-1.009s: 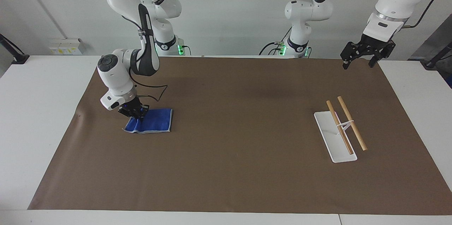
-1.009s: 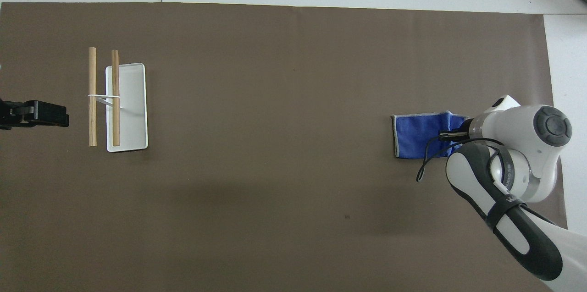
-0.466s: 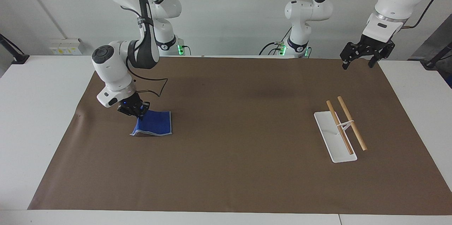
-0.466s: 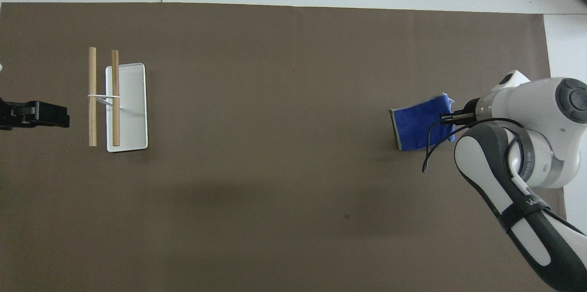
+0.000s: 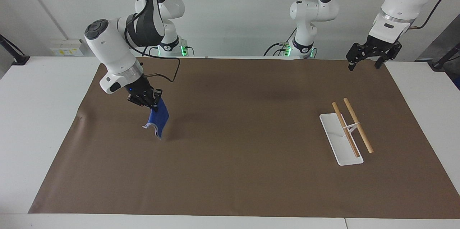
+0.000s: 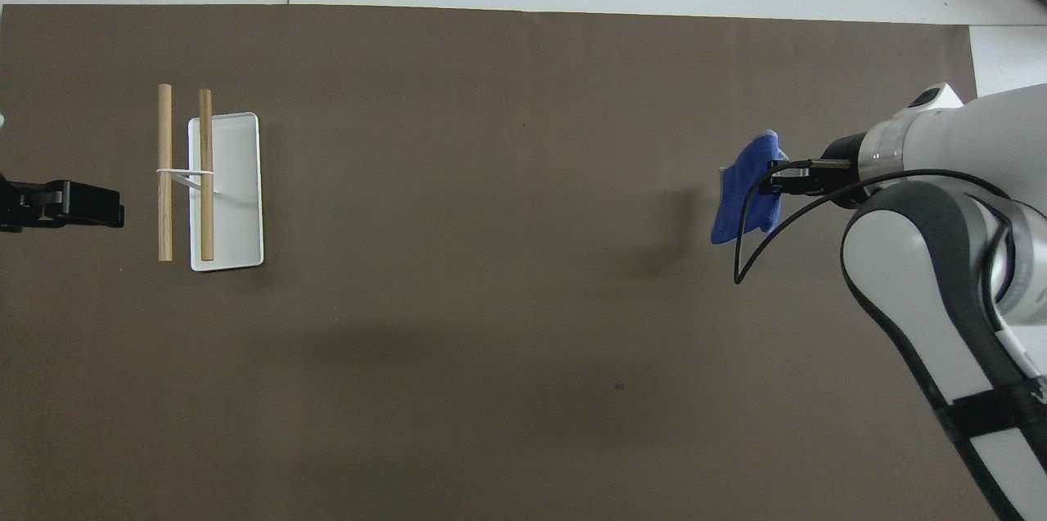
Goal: Right arm passes towel to left arm to hang
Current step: 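Lift the towel with the right gripper while the left gripper advances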
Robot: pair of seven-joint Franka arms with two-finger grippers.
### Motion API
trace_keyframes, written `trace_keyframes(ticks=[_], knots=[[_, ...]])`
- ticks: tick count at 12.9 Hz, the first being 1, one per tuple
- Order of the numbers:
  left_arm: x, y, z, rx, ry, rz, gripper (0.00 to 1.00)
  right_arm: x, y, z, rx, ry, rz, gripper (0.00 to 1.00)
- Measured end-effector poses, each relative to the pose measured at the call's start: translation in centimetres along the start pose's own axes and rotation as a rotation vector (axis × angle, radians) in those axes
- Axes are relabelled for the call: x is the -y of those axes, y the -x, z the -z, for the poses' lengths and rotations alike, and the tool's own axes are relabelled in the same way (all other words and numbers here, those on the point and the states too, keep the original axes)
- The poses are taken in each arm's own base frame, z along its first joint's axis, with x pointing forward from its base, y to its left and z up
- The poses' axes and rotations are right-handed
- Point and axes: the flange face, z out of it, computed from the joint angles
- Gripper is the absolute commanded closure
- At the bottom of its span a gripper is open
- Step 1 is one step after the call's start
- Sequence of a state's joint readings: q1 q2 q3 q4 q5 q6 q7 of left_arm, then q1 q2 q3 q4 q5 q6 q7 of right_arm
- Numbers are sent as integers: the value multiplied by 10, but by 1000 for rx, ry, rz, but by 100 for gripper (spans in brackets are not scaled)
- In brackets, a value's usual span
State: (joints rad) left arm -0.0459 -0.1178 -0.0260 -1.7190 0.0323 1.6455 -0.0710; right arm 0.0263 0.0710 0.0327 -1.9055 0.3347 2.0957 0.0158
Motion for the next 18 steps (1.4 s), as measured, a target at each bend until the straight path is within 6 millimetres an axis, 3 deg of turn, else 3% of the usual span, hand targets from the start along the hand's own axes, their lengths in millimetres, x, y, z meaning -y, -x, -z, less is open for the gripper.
trace_keyframes(ticks=[8, 14, 18], knots=[[-2, 0, 0, 2, 23, 34, 0, 49, 4, -1, 86, -349, -514, 100], [-21, -8, -9, -21, 229, 412, 0, 101, 8, -3, 172, -619, -815, 100], [-51, -14, -23, -78, 430, 762, 0, 169, 31, -22, 235, -765, -960, 100]])
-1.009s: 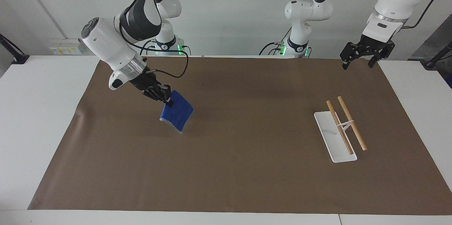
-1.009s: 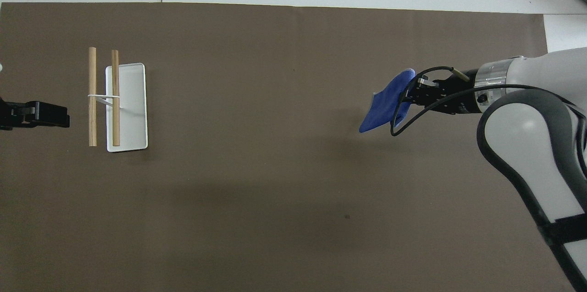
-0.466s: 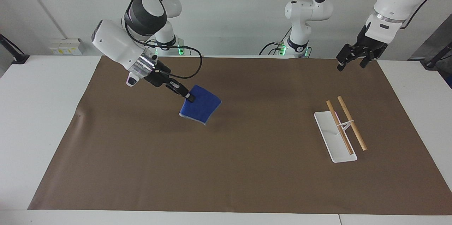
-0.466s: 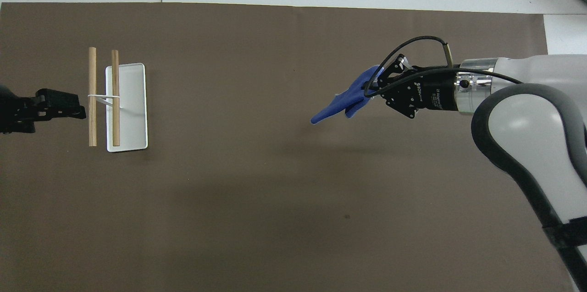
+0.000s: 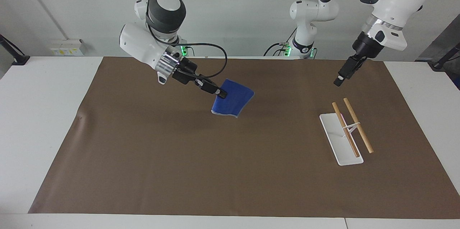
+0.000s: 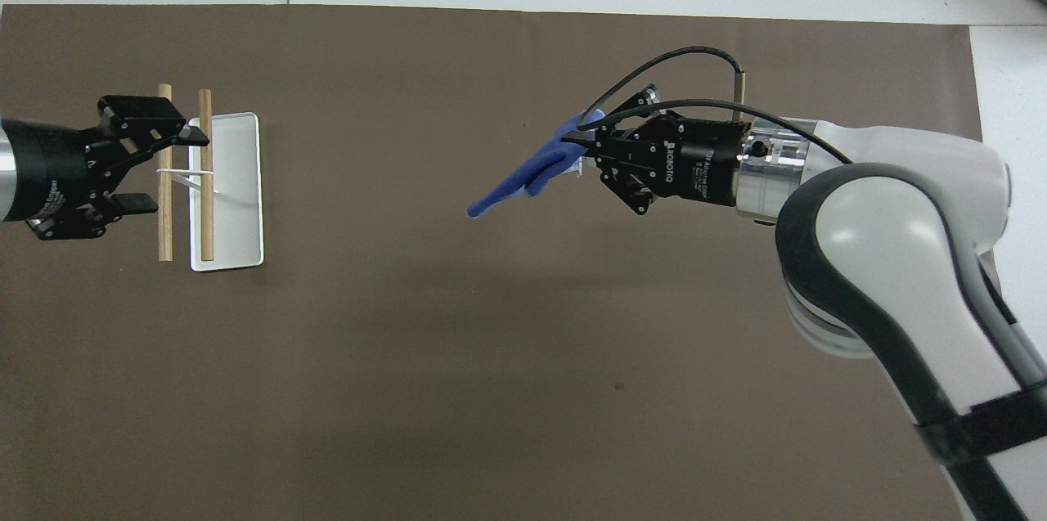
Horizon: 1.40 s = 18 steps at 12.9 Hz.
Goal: Right arm passes towel to left arm to hang
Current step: 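Lift the towel with the right gripper while the left gripper advances, then grasp the towel end with the left gripper from the right gripper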
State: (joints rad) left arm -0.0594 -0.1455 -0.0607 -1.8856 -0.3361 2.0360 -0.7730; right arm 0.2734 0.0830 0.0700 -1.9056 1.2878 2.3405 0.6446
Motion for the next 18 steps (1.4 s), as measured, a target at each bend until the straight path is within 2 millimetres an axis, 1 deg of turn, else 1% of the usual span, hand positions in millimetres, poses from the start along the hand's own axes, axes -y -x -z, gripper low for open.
trace_keyframes(ticks=[2, 3, 4, 6, 7, 8, 10, 13, 17, 18], knots=[[-13, 18, -9, 3, 79, 143, 0, -12, 27, -34, 16, -35, -59, 100], [-22, 30, -15, 3, 110, 207, 0, -18, 37, -47, 25, -42, -84, 100], [-32, 45, -23, 4, 136, 271, 0, -23, 41, -54, 35, -47, -112, 100], [-46, 70, -47, 15, 161, 371, 0, -28, 39, -59, 53, -57, -175, 100], [-48, 76, -59, 22, 161, 402, 0, -30, 39, -61, 62, -60, -217, 100], [-48, 79, -69, 35, 156, 426, 0, -31, 40, -62, 72, -65, -270, 100], [-45, 81, -82, 54, 149, 473, 0, -31, 41, -62, 95, -85, -371, 100], [-46, 86, -93, 59, 148, 516, 0, -31, 40, -62, 116, -105, -444, 100], [-51, 99, -97, 77, 141, 554, 0, -31, 39, -61, 123, -116, -471, 100], [-52, 101, -97, 80, 141, 558, 7, -31, 39, -61, 127, -120, -482, 100]])
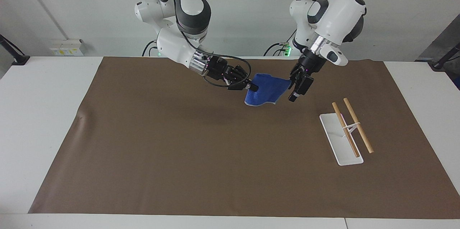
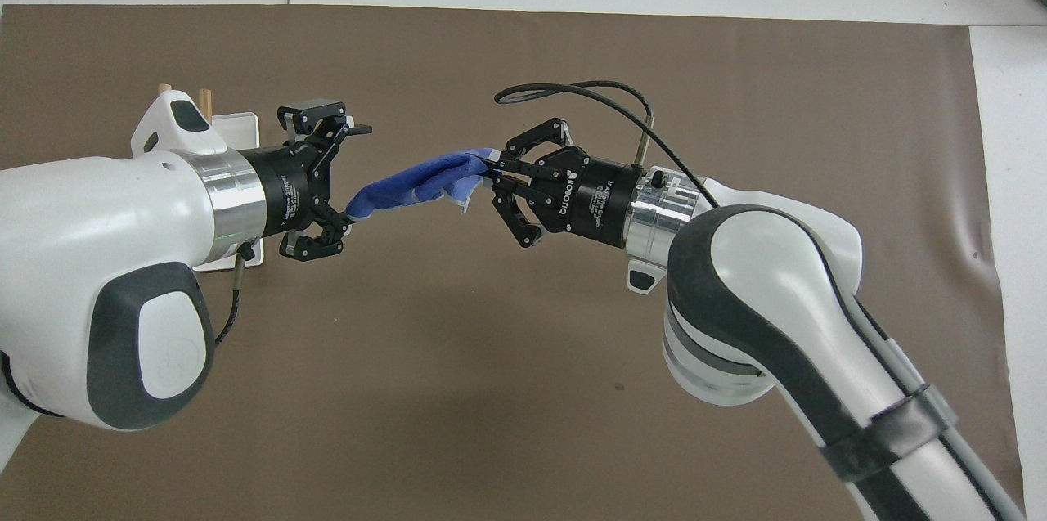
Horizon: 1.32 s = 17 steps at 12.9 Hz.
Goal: Right arm passes towel to left arm to hang
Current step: 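Grasp the towel end with the left gripper from the right gripper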
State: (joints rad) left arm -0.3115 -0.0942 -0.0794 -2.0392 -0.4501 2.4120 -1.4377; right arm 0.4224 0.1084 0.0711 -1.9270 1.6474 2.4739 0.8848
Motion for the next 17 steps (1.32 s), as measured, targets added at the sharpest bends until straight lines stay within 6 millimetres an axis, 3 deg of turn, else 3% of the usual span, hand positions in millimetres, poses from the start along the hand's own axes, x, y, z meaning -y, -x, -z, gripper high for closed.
trace_keyframes(ticks=[2, 5, 7, 9, 12, 13, 14, 15, 16, 17], knots=[[0, 0, 0, 1, 0, 6, 42, 0, 0, 0, 6, -5, -10, 100], [1, 3, -1, 4, -2, 5, 80, 0, 0, 0, 7, -6, -12, 100], [1, 5, -2, 7, -4, 4, 86, 0, 0, 0, 7, -6, -12, 100], [2, 6, -2, 7, -5, 5, 100, 0, 0, 0, 7, -6, -12, 100], [1, 5, -2, 7, -2, 6, 100, 0, 0, 0, 7, -6, -12, 100], [1, 4, -1, 6, 1, 7, 100, 0, 0, 0, 7, -6, -12, 87], [-1, 3, 0, 4, 13, 9, 100, 0, 0, 0, 7, -6, -12, 46], [-4, 1, 3, -2, 44, 12, 100, 0, 0, 0, 7, -6, -12, 22], [-9, -2, 6, -8, 83, 14, 100, 1, 1, 1, 8, -7, -11, 6], [-13, -4, 7, -14, 112, 12, 100, 1, 2, 1, 7, -8, -8, 0]])
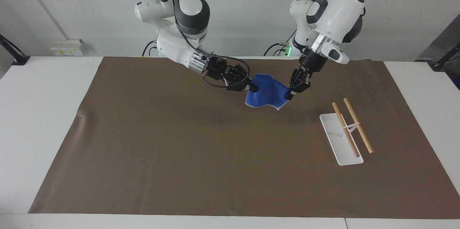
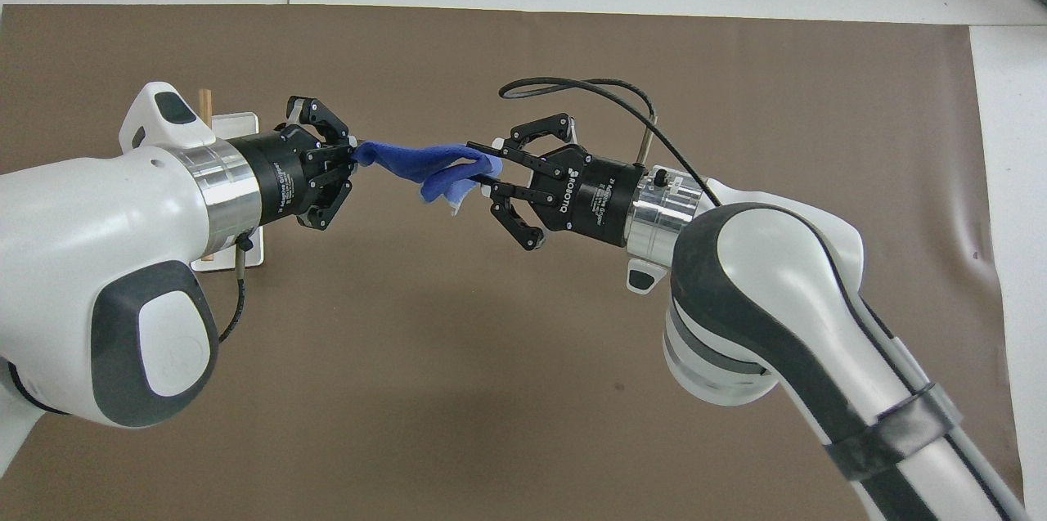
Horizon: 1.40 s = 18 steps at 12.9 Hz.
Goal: Right arm passes towel to left arm to hang
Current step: 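Grasp the towel end with the left gripper from the right gripper, then carry the towel over the sticks while the right gripper withdraws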
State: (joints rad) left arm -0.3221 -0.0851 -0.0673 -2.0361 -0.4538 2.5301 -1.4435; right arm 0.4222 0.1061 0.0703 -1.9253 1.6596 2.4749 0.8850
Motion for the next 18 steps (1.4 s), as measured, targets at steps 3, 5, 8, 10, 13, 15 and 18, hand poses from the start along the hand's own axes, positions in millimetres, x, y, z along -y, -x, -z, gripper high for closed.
trace_keyframes(ticks=[3, 5, 8, 10, 13, 15, 18], knots=[[-5, -10, 0, -14, 28, -70, 100, 3, 3, 4, -66, 51, 173, 0], [-9, -32, 4, -36, 36, -104, 100, 6, 5, 6, -179, 141, 406, 0], [-14, -66, 12, -72, 47, -139, 100, 16, -3, 16, -397, 317, 769, 0], [-15, -100, 14, -106, 43, -174, 100, 28, -16, 30, -552, 451, 1004, 0], [-12, -155, 14, -154, 20, -223, 100, 50, -46, 64, -723, 709, 1301, 0], [-8, -190, 23, -187, 16, -236, 100, 66, -58, 90, -776, 852, 1384, 0], [-5, -233, 43, -235, 17, -298, 100, 92, -35, 132, -797, 946, 1337, 0]])
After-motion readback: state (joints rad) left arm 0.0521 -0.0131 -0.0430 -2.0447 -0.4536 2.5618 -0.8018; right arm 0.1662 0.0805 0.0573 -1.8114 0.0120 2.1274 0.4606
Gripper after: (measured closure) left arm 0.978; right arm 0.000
